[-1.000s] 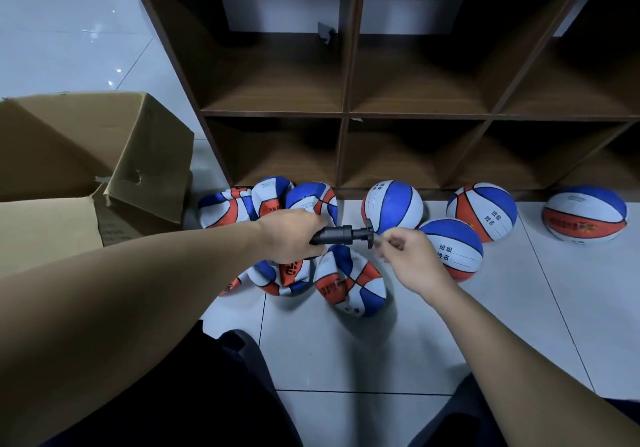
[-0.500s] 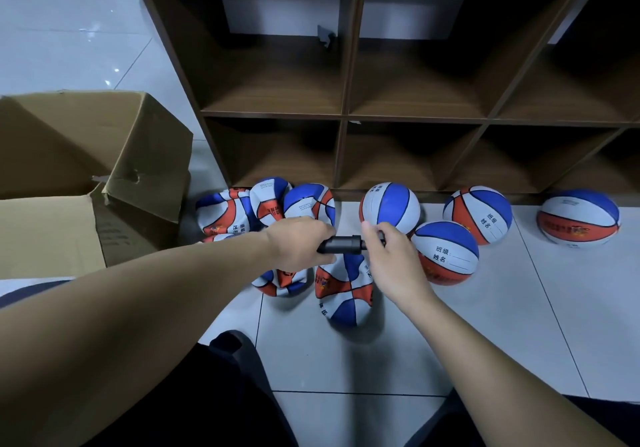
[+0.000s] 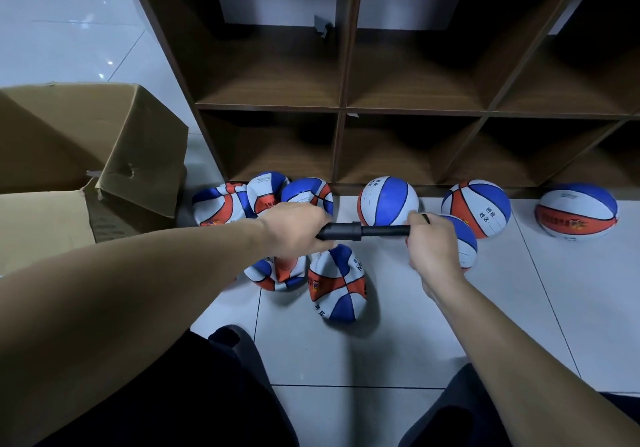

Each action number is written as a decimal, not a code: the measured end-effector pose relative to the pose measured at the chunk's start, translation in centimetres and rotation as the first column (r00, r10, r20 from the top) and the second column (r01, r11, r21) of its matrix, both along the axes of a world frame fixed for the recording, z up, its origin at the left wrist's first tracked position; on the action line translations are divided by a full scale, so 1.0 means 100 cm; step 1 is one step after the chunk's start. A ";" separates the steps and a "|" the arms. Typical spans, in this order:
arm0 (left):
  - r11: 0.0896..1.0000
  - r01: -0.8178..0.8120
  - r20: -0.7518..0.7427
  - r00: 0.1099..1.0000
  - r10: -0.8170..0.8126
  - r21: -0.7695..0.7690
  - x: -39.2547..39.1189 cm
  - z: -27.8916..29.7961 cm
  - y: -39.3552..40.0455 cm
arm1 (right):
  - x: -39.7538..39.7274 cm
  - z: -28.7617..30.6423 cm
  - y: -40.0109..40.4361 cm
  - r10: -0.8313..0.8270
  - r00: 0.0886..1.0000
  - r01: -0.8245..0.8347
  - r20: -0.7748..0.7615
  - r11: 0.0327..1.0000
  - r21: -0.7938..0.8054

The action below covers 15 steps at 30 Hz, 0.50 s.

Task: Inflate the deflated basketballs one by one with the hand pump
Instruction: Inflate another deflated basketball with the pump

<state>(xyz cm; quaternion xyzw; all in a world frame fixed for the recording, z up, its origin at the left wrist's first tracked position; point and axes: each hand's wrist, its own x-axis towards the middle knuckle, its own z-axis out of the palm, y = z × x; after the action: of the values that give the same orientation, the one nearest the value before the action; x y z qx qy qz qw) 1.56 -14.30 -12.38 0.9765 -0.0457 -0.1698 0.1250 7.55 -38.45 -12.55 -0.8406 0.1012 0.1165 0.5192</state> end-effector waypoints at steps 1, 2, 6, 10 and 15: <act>1.000 0.003 0.019 1.000 -0.003 0.002 0.001 0.000 -0.003 | -0.003 0.002 0.004 0.026 1.000 -0.026 0.018 1.000 -0.007; 1.000 0.004 0.032 0.999 -0.004 0.002 0.001 0.001 -0.006 | -0.007 0.005 0.009 0.054 0.998 -0.053 0.038 0.998 -0.016; 1.000 0.013 0.054 0.998 -0.014 0.008 0.001 0.004 -0.015 | -0.023 0.014 0.027 0.154 0.985 -0.148 0.079 0.986 -0.070; 0.998 0.048 0.054 0.997 -0.050 0.035 0.000 0.005 -0.017 | -0.036 0.012 0.036 0.214 0.975 -0.209 0.058 0.975 -0.076; 0.997 0.068 0.049 0.996 -0.070 0.048 -0.001 0.007 -0.014 | -0.037 0.007 0.036 0.224 0.974 -0.221 0.033 0.973 -0.071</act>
<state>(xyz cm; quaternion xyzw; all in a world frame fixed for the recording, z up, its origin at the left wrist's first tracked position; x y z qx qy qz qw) 1.41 -15.72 -11.71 0.9809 -0.0787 -0.1501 0.0954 3.81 -34.87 -11.89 -0.8659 -0.0005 0.1532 0.4763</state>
